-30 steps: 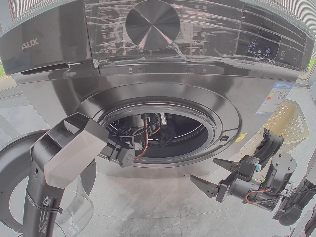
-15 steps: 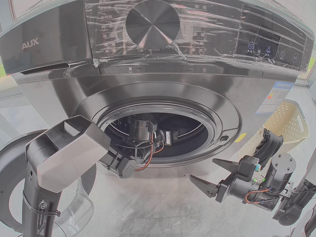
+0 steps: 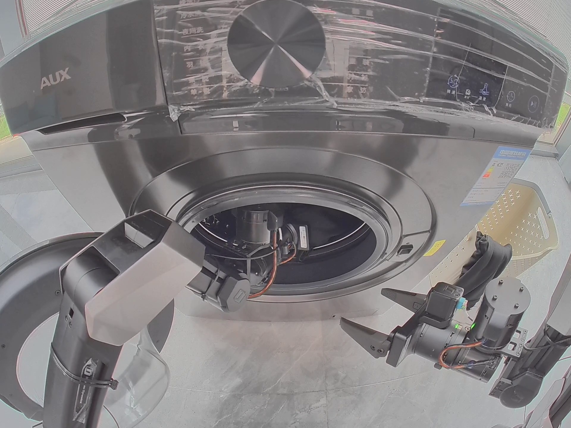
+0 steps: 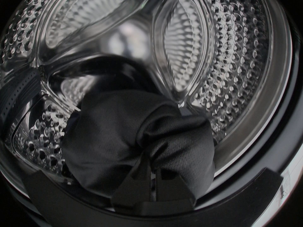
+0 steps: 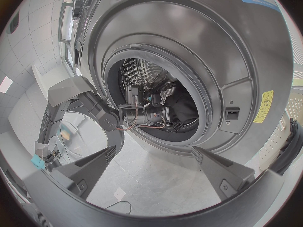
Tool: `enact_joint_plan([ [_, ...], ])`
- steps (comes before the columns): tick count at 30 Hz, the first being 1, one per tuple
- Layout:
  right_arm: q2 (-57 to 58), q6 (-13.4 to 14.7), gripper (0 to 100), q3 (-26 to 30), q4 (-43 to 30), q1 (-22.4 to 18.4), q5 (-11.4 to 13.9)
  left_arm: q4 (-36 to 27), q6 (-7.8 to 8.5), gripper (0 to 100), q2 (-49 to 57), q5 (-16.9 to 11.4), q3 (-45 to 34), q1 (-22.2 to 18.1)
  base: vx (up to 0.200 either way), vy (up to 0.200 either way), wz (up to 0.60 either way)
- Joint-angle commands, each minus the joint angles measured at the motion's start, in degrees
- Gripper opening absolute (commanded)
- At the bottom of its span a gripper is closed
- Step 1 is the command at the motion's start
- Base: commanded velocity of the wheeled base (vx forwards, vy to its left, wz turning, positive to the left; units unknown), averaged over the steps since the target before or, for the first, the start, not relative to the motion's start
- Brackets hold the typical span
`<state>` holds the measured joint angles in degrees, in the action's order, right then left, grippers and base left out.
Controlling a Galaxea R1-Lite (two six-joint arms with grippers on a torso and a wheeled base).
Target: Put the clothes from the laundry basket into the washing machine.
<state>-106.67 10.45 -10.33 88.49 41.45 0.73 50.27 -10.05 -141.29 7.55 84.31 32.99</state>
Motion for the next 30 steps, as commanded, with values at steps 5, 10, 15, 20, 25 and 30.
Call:
enact_joint_plan([
  [5, -0.21, 0.10, 100, -0.22, 0.01, 0.04, -0.03, 5.36, -2.87, 0, -8.83, 3.35, 17.47, -0.73, 0.000, 0.000, 0.00],
  [10, -0.21, 0.01, 100, -0.13, 0.01, 0.12, -0.03, 6.59, -2.96, 0, -13.22, 4.32, 29.42, -1.52, 0.000, 0.000, 0.00],
  [15, -0.21, 0.01, 100, -0.13, 0.01, 0.12, -0.03, 6.59, -2.96, 0, -14.01, 4.58, 30.28, -1.52, 0.000, 0.000, 0.00],
  [20, -0.21, 0.10, 100, -0.05, 0.01, 0.12, -0.03, 6.24, -2.96, 0, -14.19, 5.02, 30.28, -1.44, 0.000, 0.000, 0.00],
  [25, -0.21, 0.01, 100, -0.05, 0.01, 0.12, -0.03, 6.06, -3.14, 100, -13.66, 5.37, 30.04, -1.17, 0.000, 0.000, 0.00],
  [30, -0.12, 0.10, 100, 0.13, 0.01, 0.04, -0.03, 3.87, -2.96, 100, -4.61, 6.08, 13.42, -0.38, 0.000, 0.000, 0.00],
])
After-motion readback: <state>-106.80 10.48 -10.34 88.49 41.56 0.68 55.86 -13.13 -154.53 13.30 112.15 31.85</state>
